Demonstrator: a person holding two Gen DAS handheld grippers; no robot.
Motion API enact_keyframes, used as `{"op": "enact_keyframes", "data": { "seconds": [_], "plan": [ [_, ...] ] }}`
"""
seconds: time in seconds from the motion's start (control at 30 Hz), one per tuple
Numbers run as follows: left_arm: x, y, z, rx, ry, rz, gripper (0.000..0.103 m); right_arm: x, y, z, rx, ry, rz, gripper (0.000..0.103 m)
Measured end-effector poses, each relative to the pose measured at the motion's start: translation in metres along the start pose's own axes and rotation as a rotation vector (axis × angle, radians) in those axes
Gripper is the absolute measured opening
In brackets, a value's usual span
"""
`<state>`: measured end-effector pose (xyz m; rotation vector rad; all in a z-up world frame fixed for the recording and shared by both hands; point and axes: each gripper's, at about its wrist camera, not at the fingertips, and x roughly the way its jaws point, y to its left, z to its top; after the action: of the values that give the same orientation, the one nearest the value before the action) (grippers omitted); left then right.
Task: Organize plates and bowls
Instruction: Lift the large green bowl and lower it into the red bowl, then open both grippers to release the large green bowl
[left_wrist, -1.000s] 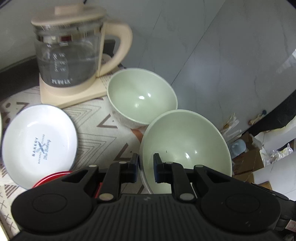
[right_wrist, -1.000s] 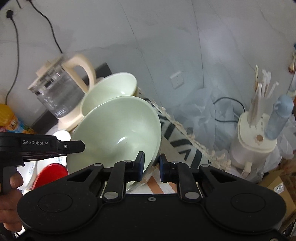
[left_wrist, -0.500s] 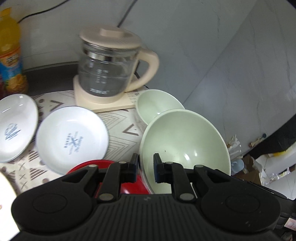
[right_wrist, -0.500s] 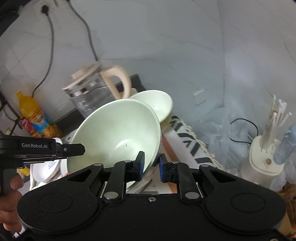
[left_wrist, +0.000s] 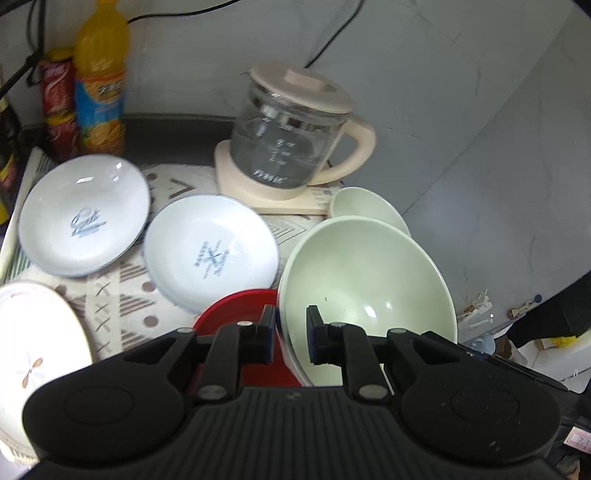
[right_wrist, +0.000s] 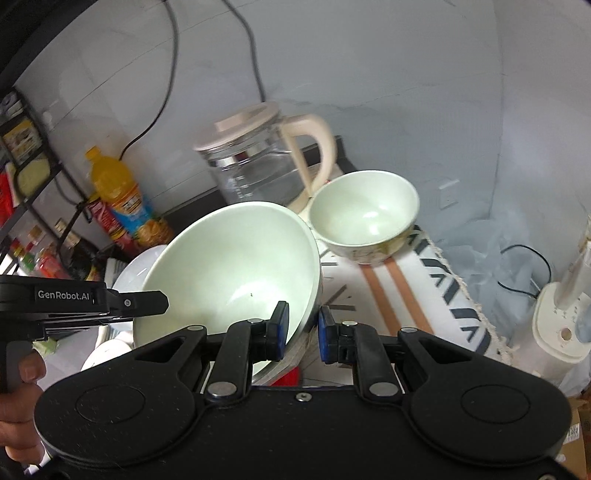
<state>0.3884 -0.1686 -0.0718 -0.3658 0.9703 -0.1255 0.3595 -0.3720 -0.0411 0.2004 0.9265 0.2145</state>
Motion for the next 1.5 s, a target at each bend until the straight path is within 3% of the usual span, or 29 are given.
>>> {"op": "enact_keyframes", "data": {
  "seconds": [0.2, 0.83, 1.07, 1.13, 1.3, 1.33, 1.4, 1.5],
  "plan": [
    [-0.004, 0.013, -0.011, -0.015, 0.016, 0.026, 0.015, 0.009, 0.013, -0.005, 0.003, 0.046, 0.020, 0.017],
    [0.039, 0.041, -0.031, -0.036, 0.145, 0.102, 0.016, 0.047, 0.028, -0.038, -0.041, 0.162, -0.036, 0.017],
    [0.045, 0.046, -0.033, -0.036, 0.152, 0.127, 0.019, 0.061, 0.034, -0.043, -0.080, 0.185, -0.049, 0.018],
    [0.044, 0.046, -0.032, -0.029, 0.152, 0.120, 0.024, 0.063, 0.036, -0.043, -0.085, 0.187, -0.045, 0.019],
    [0.035, 0.040, -0.028, 0.009, 0.094, 0.100, 0.055, 0.066, 0.040, -0.042, -0.095, 0.194, -0.056, 0.022],
    [0.033, 0.037, -0.027, 0.021, 0.085, 0.112, 0.058, 0.065, 0.041, -0.041, -0.098, 0.195, -0.058, 0.024],
    [0.027, 0.034, -0.022, 0.035, 0.070, 0.124, 0.065, 0.063, 0.044, -0.040, -0.110, 0.193, -0.066, 0.037],
    [0.018, 0.031, -0.014, 0.035, 0.046, 0.123, 0.066, 0.052, 0.048, -0.035, -0.139, 0.148, -0.068, 0.052]
  ]
}}
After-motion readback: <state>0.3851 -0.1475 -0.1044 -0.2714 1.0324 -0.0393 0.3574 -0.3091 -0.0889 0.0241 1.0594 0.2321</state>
